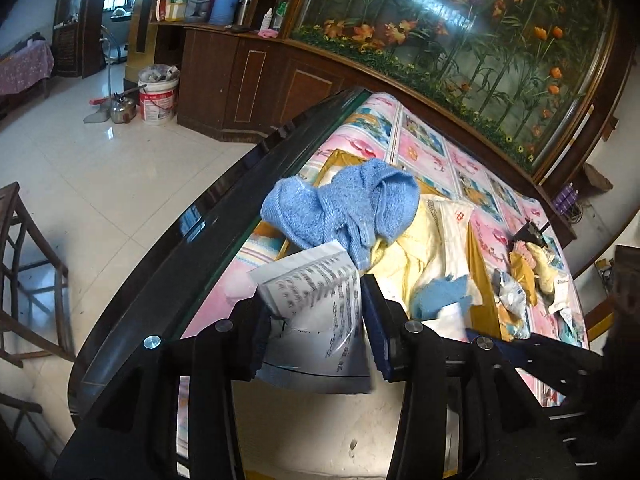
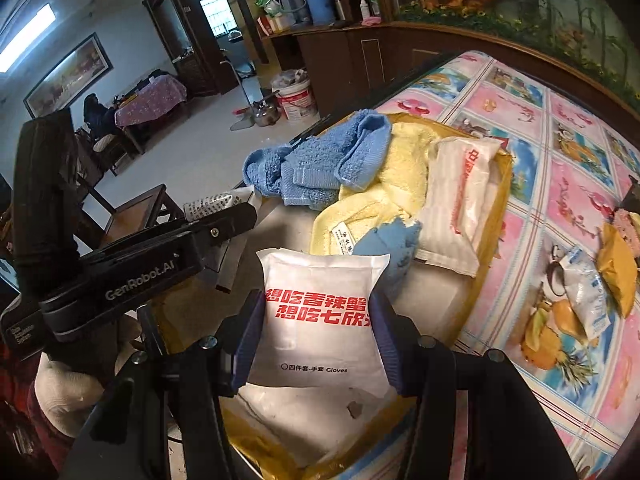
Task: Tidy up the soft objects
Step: 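Carry the paper and pouch into the tray and open both tools, then grasp the white desiccant packet with the left tool while the right tool grasps the yellow packet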
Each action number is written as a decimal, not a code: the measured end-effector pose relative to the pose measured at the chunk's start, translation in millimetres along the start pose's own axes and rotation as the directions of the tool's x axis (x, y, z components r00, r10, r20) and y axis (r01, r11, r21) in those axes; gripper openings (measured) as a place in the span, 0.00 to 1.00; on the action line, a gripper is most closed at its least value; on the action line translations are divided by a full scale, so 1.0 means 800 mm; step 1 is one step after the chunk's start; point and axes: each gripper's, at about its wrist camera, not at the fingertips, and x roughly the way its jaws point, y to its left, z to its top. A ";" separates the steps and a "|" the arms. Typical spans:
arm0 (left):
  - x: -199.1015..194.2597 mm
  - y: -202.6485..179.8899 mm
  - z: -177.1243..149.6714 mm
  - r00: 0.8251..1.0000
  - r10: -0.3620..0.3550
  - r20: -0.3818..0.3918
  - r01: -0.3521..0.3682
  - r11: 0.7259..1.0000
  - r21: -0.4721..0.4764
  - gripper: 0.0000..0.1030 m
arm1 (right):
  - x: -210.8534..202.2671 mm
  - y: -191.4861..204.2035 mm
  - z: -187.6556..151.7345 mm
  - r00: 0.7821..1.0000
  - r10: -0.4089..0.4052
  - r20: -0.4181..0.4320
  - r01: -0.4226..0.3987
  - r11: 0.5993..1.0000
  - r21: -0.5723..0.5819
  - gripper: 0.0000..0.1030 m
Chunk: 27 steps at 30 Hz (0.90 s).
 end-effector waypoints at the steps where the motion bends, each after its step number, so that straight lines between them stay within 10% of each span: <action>1: 0.000 0.000 0.001 1.000 -0.006 0.004 0.006 1.000 0.004 0.43 | 0.007 -0.001 0.002 1.000 0.002 -0.006 -0.002 1.000 0.002 0.53; 12: -0.009 -0.018 0.004 0.999 -0.010 0.030 0.009 0.999 0.041 0.53 | 0.019 -0.008 0.008 0.997 0.069 0.019 -0.070 0.996 0.051 0.61; 27: -0.074 -0.094 -0.013 0.965 0.183 0.189 -0.220 0.955 0.201 0.53 | -0.055 -0.043 -0.018 0.986 0.098 0.132 -0.114 0.987 0.114 0.61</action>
